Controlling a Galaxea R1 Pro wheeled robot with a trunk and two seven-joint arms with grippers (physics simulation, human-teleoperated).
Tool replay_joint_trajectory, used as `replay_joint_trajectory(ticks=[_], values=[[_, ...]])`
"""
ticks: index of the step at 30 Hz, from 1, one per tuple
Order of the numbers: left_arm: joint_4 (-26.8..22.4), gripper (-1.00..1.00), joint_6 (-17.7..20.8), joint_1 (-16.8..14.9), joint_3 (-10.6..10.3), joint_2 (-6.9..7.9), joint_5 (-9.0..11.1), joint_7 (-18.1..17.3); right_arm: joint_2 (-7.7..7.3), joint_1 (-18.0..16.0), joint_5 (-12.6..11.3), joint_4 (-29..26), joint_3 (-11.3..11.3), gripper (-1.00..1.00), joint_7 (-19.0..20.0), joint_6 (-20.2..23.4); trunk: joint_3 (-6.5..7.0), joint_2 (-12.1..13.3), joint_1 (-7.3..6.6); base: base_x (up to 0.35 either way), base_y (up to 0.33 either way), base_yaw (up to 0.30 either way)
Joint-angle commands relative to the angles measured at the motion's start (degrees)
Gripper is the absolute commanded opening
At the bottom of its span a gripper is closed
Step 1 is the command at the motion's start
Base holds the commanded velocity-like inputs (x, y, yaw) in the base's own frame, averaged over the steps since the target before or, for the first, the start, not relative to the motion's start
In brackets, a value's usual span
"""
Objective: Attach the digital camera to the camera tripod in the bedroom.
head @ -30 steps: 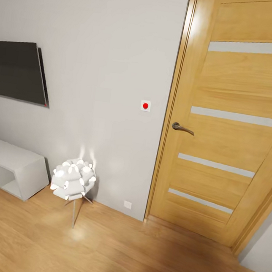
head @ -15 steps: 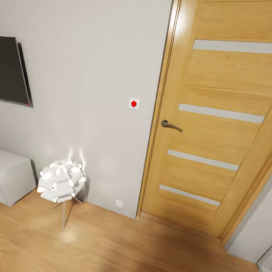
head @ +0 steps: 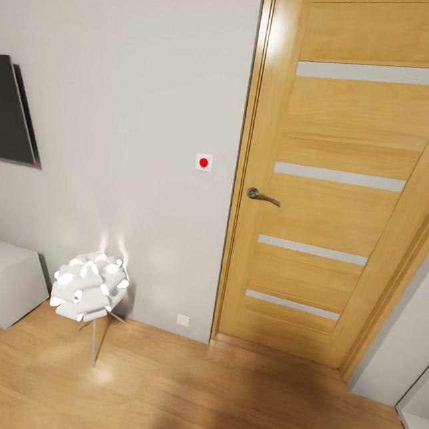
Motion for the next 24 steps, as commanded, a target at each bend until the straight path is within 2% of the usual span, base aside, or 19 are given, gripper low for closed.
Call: replay_joint_trajectory(ticks=[1,4,6,9,10,13,14,17,18,20,21,24], values=[[-1.5,1.0,0.5,0.1,0.0,-0.04,0.1,0.1,-0.01,-0.1,0.0,0.0,0.1,1.0,0.1,-0.4,-0.05,0.0,0.0,0.0,0.0,-0.003],[-5.7,1.0,3.0,0.1,0.1,-0.1,0.1,0.1,-0.01,-0.1,0.1,-2.4,0.2,1.0,0.1,-0.3,-0.05,0.0,0.0,0.0,0.0,-0.002],[-12.5,1.0,9.5,0.1,0.1,-0.2,0.1,0.1,-0.01,-0.1,0.2,-8.3,0.3,1.0,0.0,-0.2,-0.05,0.0,0.0,0.0,0.0,0.0],[-18.4,1.0,15.5,0.1,0.1,-0.23,0.1,0.1,-0.08,-0.1,0.3,-13.3,0.4,1.0,0.0,0.0,-0.05,0.0,0.0,0.0,0.0,0.0],[-22.5,1.0,19.3,0.1,0.1,-0.24,0.1,0.1,-0.15,-0.1,0.3,-16.9,0.4,1.0,-0.1,0.1,-0.05,0.0,0.0,0.0,0.0,0.0],[-28.6,1.0,24.3,0.1,0.1,-0.27,0.1,0.1,-0.21,-0.1,0.3,-22.6,0.4,1.0,-0.1,0.3,-0.05,0.0,0.0,0.0,0.0,0.0],[-32.3,1.0,27.1,0.1,0.1,-0.35,0.1,0.1,-0.23,-0.1,0.3,-26.4,0.4,1.0,-0.2,0.4,-0.05,0.0,0.0,0.0,0.0,0.0],[-37.4,1.0,31.0,0.1,0.1,-0.51,0.1,0.1,-0.25,-0.1,0.3,-32.3,0.4,1.0,-0.2,0.8,-0.05,0.0,0.0,0.0,0.0,0.0],[-40.4,1.0,33.5,0.1,0.1,-0.61,0.1,0.1,-0.26,-0.1,0.4,-36.5,0.4,1.0,-0.3,1.5,-0.05,0.0,0.0,0.0,0.0,0.0],[-43.4,1.0,36.0,0.1,0.1,-0.7,0.1,0.1,-0.26,-0.1,0.3,-40.5,0.4,1.0,-0.5,2.6,-0.05,0.0,0.0,0.0,0.0,0.0],[-48.5,1.0,40.6,0.1,0.1,-0.81,0.2,0.1,-0.27,-0.2,0.3,-47.0,0.3,1.0,-1.2,5.6,-0.05,0.0,0.0,0.0,0.0,0.0],[-50.5,1.0,43.0,-0.2,0.1,-0.79,0.2,0.0,-0.23,-0.4,0.2,-50.6,0.3,1.0,-1.9,7.3,-0.05,0.0,0.0,0.0,0.0,0.0]])
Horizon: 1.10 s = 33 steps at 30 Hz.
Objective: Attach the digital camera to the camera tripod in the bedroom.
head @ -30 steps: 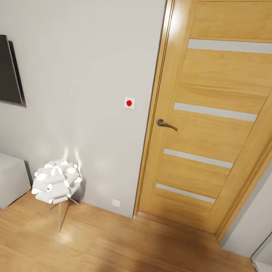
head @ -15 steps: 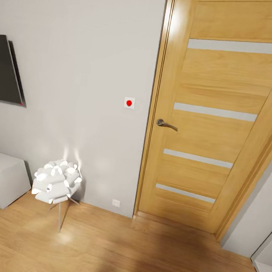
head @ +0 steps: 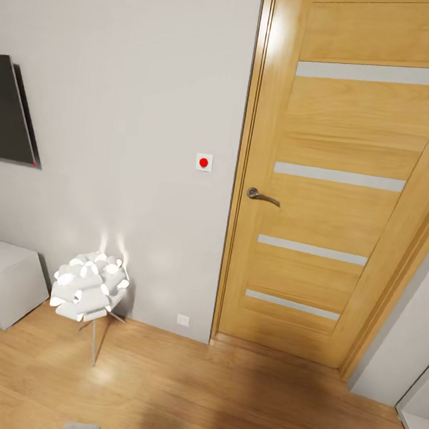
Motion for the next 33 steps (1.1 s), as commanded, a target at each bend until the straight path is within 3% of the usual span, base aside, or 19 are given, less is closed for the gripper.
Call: replay_joint_trajectory(ticks=[1,3,4,6,8,13,14,23,33], values=[[-0.5,1.0,0.8,-0.2,0.1,0.04,0.1,0.0,-0.01,-0.1,0.0,-1.0,0.0,1.0,-0.4,0.5,-0.05,0.0,0.0,0.0,0.0,0.0],[-1.2,1.0,1.7,-0.7,0.9,0.18,0.1,-0.2,0.01,-0.2,-0.1,-3.1,0.0,1.0,-0.9,1.2,-0.05,0.0,0.0,0.0,0.0,0.0],[-1.2,1.0,1.9,-1.0,2.9,0.18,0.1,-0.4,0.02,-0.2,-0.2,-4.2,0.1,1.0,-1.2,1.5,-0.05,0.0,0.0,0.0,0.0,0.0],[0.0,1.0,-0.3,-1.1,5.3,0.06,0.2,-0.7,0.07,-0.2,-0.3,-4.5,0.3,1.0,-1.3,1.2,-0.05,0.0,0.0,0.0,0.0,0.0],[1.3,1.0,-2.7,-1.2,5.9,-0.01,0.2,-0.9,0.07,-0.2,-0.3,-4.4,0.3,1.0,-1.3,1.1,-0.05,0.0,0.0,0.0,0.0,0.0],[4.9,1.0,-12.9,-1.2,6.7,-0.17,0.2,-1.0,0.05,-0.2,-0.3,-4.1,0.3,1.0,-1.3,0.9,-0.05,0.0,0.0,0.0,0.0,0.0],[6.6,1.0,-16.7,-1.2,6.8,-0.33,0.2,-1.0,0.04,-0.2,-0.4,-3.0,0.2,1.0,-1.4,0.8,-0.05,0.0,0.0,0.0,0.0,0.0],[7.6,1.0,-18.6,-1.2,7.3,-0.21,0.2,-0.9,0.03,-0.2,-0.4,0.1,0.2,1.0,-1.4,-3.0,-0.05,0.0,0.0,0.0,0.099,0.0],[7.7,1.0,-18.8,-1.2,7.3,-0.25,0.2,-1.1,0.05,-0.2,-0.4,1.2,0.2,1.0,-1.4,-3.8,-0.05,0.0,0.0,0.0,0.064,0.0]])
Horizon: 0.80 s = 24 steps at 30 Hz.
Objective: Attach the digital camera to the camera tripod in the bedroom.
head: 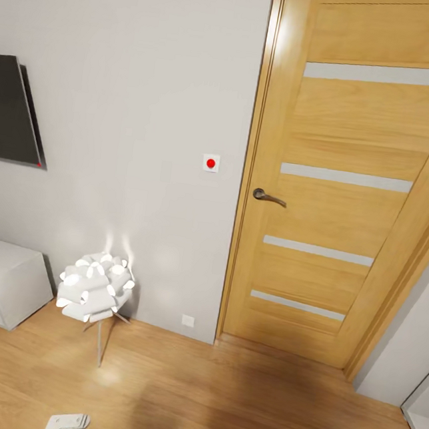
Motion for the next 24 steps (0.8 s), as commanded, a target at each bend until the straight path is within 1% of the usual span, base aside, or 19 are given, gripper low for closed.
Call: replay_joint_trajectory(ticks=[1,12,18,24], values=[[-0.1,1.0,0.3,0.0,0.0,0.0,0.1,-0.1,0.0,0.0,0.0,0.0,0.1,1.0,-0.2,-0.2,-0.05,0.0,0.0,0.0,0.014,0.0],[-0.1,1.0,0.3,0.0,-0.1,-0.06,0.1,-0.1,0.01,0.0,0.0,0.1,0.1,1.0,-0.2,-0.3,-0.05,0.0,0.0,0.0,0.007,0.0],[-0.1,1.0,0.2,0.0,-0.1,-0.09,0.1,-0.1,0.02,0.0,0.0,0.1,0.1,1.0,-0.2,-0.3,-0.05,0.0,0.0,0.0,0.155,0.0],[-0.1,1.0,0.2,0.0,-0.1,-0.12,0.1,-0.1,0.02,0.0,0.0,0.1,0.1,1.0,-0.2,-0.3,-0.05,0.0,0.0,0.0,0.052,0.0]])
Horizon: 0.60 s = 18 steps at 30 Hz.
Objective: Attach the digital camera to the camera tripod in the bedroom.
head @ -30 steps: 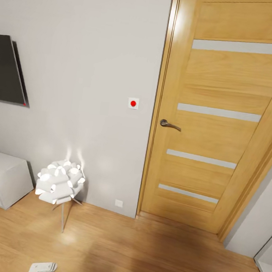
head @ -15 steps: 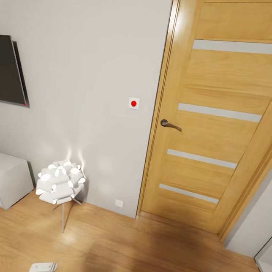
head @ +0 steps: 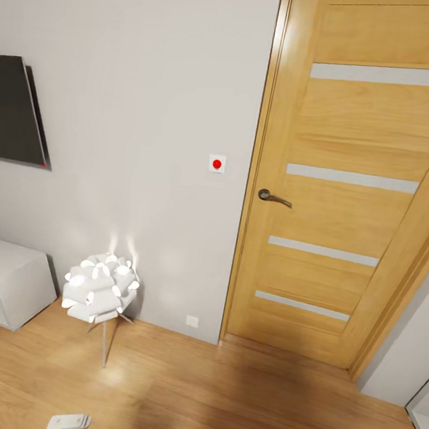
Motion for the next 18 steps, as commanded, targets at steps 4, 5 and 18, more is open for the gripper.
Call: replay_joint_trajectory(ticks=[4,5,18], values=[[-0.1,1.0,0.3,0.0,0.0,0.01,0.1,-0.1,-0.05,0.0,0.0,0.0,0.1,1.0,-0.2,-0.2,-0.05,0.0,0.0,0.0,0.011,0.0],[-0.1,1.0,0.3,0.0,0.0,0.01,0.1,-0.1,-0.05,0.0,0.0,0.0,0.1,1.0,-0.2,-0.2,-0.05,0.0,0.0,0.0,0.006,0.0],[-0.1,1.0,0.3,0.0,0.0,-0.05,0.1,-0.1,-0.04,0.0,0.0,0.0,0.1,1.0,-0.2,-0.2,-0.05,0.0,0.0,0.0,0.001,0.0]])
